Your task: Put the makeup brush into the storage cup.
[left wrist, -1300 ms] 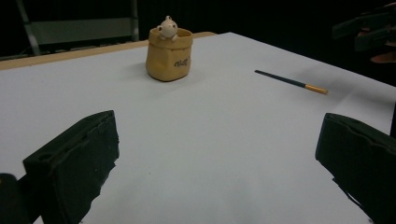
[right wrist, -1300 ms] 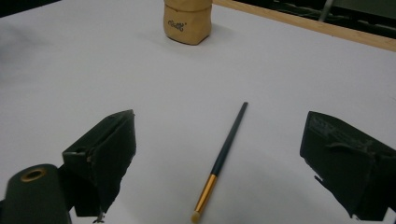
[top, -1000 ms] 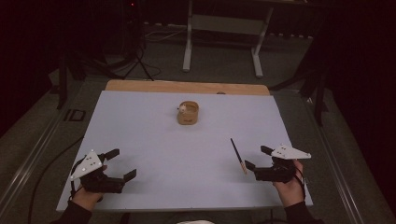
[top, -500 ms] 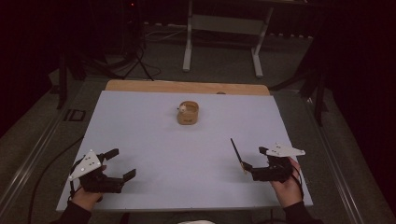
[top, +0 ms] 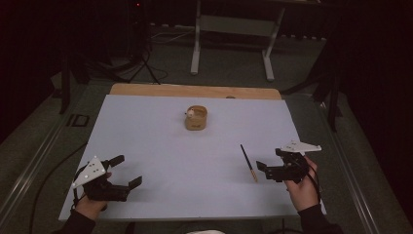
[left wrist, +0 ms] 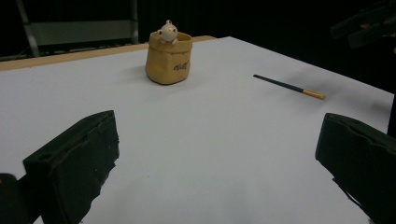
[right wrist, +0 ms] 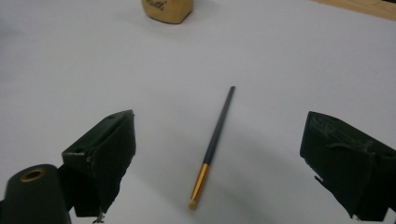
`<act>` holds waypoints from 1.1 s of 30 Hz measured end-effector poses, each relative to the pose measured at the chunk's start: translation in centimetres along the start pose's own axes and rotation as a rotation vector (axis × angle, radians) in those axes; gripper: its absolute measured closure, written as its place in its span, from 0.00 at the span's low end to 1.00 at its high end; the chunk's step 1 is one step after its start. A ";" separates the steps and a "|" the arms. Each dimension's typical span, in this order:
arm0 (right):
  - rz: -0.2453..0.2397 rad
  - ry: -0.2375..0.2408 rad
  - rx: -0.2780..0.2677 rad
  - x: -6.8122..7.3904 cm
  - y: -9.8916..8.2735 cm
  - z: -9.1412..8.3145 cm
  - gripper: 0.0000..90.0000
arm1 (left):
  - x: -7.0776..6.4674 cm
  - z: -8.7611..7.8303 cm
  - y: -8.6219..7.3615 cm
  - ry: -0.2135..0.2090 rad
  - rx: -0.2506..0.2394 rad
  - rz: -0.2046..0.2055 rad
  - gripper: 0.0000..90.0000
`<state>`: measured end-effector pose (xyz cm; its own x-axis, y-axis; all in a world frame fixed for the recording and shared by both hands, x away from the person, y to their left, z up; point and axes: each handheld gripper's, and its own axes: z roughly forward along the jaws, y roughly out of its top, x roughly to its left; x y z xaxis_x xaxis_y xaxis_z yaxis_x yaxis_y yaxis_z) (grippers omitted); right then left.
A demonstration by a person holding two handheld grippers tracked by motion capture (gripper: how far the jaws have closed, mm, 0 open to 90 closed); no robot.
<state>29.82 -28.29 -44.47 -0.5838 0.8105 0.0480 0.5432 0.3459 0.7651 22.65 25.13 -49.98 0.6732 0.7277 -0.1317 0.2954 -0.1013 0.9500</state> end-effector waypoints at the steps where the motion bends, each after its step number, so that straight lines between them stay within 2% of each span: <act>1: 0.008 0.004 0.009 0.0 0.2 0.0 0.12 | 0.0 0.0 0.0 0.000 0.001 -0.001 0.00; 9: 0.026 -0.008 0.091 0.0 1.4 0.4 0.12 | 0.1 0.0 0.0 0.000 0.001 0.000 0.00; 12: 0.053 0.030 0.105 0.0 1.9 0.4 0.12 | 0.0 0.0 0.0 -0.002 0.001 -0.001 0.00; 16: 0.065 0.024 0.137 0.0 2.5 0.5 0.12 | 0.0 0.0 0.0 -0.001 0.001 0.000 0.00; 19: 0.058 0.018 0.182 0.1 2.9 0.7 0.12 | 0.0 0.0 0.0 -0.001 0.000 0.004 0.00; 21: 0.032 0.001 0.218 0.3 3.2 1.0 0.12 | 0.0 0.1 0.0 -0.003 0.001 0.005 0.00; 24: 0.020 -0.009 0.242 0.5 3.5 1.3 0.12 | -0.1 0.1 0.0 -0.005 0.005 0.008 0.00; 28: 0.027 -0.016 0.295 0.9 3.6 2.0 0.12 | -0.1 0.1 0.0 -0.006 0.003 0.005 0.00; 32: 0.020 -0.026 0.326 1.1 3.8 2.6 0.11 | -0.1 0.1 0.0 -0.004 0.003 0.005 0.00; 33: 0.031 -0.035 0.329 1.2 4.0 2.8 0.11 | -0.1 0.1 0.0 -0.004 0.003 0.005 0.00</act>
<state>32.96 -24.62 -43.15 -0.5458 0.8368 0.0421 0.7296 0.4500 0.5150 22.69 24.98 -49.97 0.6776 0.7242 -0.1278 0.2939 -0.1074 0.9498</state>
